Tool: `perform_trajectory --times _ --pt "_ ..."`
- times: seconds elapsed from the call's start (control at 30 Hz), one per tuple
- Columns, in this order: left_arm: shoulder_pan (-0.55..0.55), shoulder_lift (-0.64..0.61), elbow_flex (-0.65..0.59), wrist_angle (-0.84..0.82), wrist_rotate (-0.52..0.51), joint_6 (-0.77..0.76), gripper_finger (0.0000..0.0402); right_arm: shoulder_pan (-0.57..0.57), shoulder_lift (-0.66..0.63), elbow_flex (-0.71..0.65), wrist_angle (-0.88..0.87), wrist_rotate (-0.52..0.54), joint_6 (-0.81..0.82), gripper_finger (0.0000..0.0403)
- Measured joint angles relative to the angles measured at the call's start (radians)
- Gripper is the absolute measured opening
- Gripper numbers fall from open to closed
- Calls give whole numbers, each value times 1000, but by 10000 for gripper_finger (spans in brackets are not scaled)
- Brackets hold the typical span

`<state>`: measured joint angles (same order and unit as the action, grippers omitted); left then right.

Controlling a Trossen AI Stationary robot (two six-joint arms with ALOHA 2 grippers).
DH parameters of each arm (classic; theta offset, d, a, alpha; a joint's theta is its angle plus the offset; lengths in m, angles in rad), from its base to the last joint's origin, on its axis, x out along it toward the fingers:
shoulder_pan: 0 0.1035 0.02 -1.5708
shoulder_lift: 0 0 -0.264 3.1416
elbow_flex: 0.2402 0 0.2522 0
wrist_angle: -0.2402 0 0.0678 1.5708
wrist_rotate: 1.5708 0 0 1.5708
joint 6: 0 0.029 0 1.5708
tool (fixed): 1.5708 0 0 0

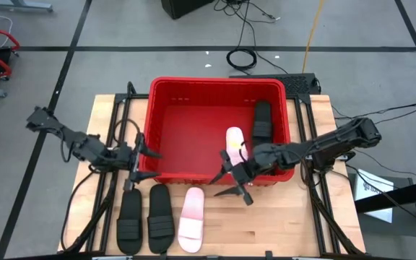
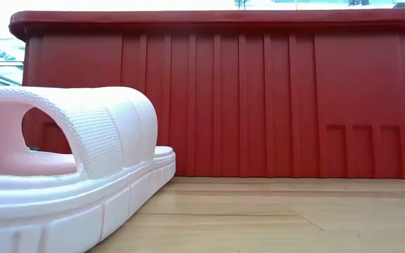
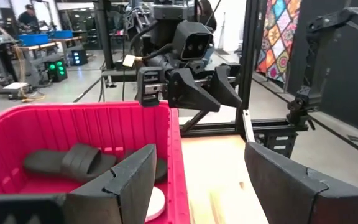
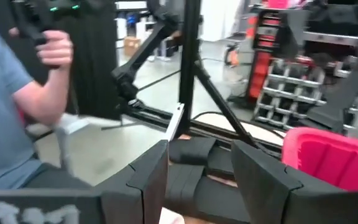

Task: Pick and place slides into bin
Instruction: Put the pink slide into the red container

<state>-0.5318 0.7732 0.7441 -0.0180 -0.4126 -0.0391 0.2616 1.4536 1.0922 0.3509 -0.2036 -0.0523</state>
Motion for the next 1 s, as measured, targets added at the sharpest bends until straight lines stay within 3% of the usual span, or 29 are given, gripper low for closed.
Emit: perform_trajectory --times 0.23,0.43,0.87,1.0 --pt "-135 63 0 64 -175 -31 250 70 2 -36 0 124 110 164" --pt "-211 126 0 150 -238 -48 250 144 57 -38 -6 226 130 164" --pt "-305 196 0 207 -325 -70 250 182 257 182 -203 222 264 164" --pt "-324 196 0 207 -330 -75 250 164 313 206 -208 164 305 164"
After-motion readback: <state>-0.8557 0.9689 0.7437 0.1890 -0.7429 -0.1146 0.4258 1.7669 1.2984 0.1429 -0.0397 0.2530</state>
